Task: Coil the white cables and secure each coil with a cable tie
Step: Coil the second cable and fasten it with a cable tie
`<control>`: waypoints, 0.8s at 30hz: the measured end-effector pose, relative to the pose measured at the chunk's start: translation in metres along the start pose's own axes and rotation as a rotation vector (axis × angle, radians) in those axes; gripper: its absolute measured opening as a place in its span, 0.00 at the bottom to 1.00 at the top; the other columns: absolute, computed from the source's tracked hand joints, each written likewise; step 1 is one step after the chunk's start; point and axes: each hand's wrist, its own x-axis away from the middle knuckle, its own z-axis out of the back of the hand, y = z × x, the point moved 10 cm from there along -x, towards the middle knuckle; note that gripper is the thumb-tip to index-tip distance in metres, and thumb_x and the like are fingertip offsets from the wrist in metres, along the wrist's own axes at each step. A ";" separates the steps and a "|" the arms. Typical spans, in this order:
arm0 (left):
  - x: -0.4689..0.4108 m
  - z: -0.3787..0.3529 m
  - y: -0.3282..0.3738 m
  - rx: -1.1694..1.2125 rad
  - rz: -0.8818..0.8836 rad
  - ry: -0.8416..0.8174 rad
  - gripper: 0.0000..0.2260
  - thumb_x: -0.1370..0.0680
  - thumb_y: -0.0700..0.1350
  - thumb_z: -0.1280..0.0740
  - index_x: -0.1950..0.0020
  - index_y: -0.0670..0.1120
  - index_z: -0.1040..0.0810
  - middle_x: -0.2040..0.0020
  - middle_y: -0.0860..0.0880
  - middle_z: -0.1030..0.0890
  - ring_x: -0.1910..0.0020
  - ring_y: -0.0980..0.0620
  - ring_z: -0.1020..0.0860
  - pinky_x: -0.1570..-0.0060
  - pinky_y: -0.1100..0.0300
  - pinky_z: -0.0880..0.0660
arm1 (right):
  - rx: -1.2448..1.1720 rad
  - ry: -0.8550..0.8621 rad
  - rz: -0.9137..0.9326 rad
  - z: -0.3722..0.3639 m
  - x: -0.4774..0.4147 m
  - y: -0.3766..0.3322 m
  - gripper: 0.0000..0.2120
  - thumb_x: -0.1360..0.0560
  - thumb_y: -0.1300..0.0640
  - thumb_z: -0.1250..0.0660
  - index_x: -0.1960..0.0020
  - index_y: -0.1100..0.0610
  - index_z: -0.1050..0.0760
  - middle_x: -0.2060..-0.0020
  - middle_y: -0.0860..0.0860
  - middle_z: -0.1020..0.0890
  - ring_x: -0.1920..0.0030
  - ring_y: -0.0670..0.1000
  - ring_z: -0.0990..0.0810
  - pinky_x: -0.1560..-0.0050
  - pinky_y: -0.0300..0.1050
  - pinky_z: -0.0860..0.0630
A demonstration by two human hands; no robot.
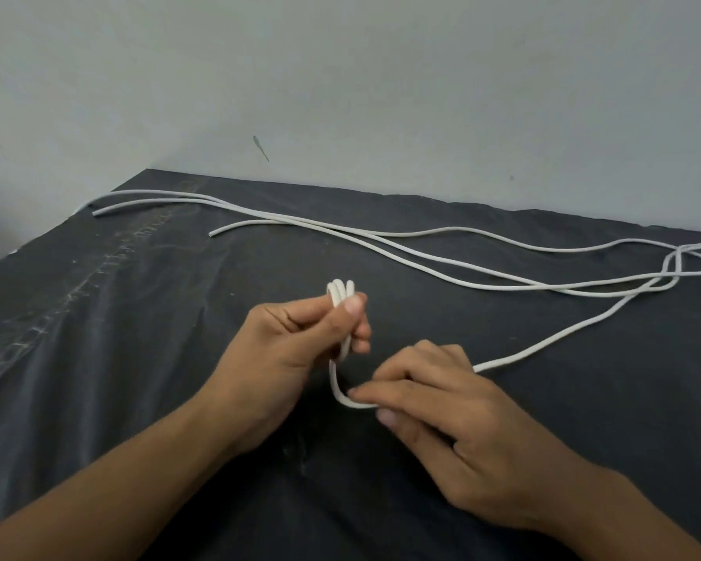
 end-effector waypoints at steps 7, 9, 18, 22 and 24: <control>0.013 -0.039 0.003 -0.418 -0.070 -0.169 0.17 0.22 0.53 0.36 0.64 0.46 0.15 0.71 0.55 0.20 0.70 0.62 0.27 0.67 0.70 0.32 | 0.150 0.400 0.051 0.049 0.009 0.000 0.05 0.26 0.56 0.25 0.54 0.57 0.16 0.56 0.45 0.16 0.57 0.44 0.20 0.55 0.52 0.26; 0.014 -0.041 0.001 -0.447 -0.045 -0.232 0.22 0.18 0.53 0.40 0.69 0.45 0.22 0.74 0.54 0.26 0.73 0.61 0.31 0.68 0.71 0.34 | 0.144 0.482 -0.027 0.067 0.014 0.012 0.06 0.26 0.53 0.25 0.55 0.56 0.18 0.58 0.42 0.19 0.56 0.40 0.22 0.55 0.52 0.26; 0.034 -0.075 -0.014 0.230 0.244 -0.581 0.19 0.17 0.48 0.43 0.49 0.34 0.20 0.67 0.48 0.26 0.69 0.56 0.28 0.49 0.58 0.25 | 0.006 0.474 -0.288 0.074 0.024 0.058 0.03 0.22 0.52 0.30 0.50 0.49 0.21 0.58 0.39 0.18 0.53 0.40 0.19 0.49 0.44 0.23; 0.027 -0.066 -0.004 0.482 0.216 -0.539 0.16 0.19 0.47 0.37 0.45 0.35 0.21 0.66 0.52 0.25 0.69 0.58 0.28 0.47 0.56 0.24 | -0.040 0.342 -0.375 0.058 0.026 0.080 0.08 0.21 0.55 0.34 0.44 0.52 0.19 0.59 0.45 0.16 0.57 0.44 0.18 0.54 0.36 0.24; 0.018 -0.055 0.002 0.598 0.191 -0.481 0.14 0.20 0.46 0.35 0.45 0.35 0.21 0.67 0.52 0.25 0.70 0.58 0.27 0.46 0.56 0.23 | 0.002 0.287 -0.435 0.053 0.031 0.093 0.09 0.20 0.54 0.36 0.41 0.51 0.21 0.60 0.44 0.17 0.60 0.46 0.18 0.55 0.37 0.25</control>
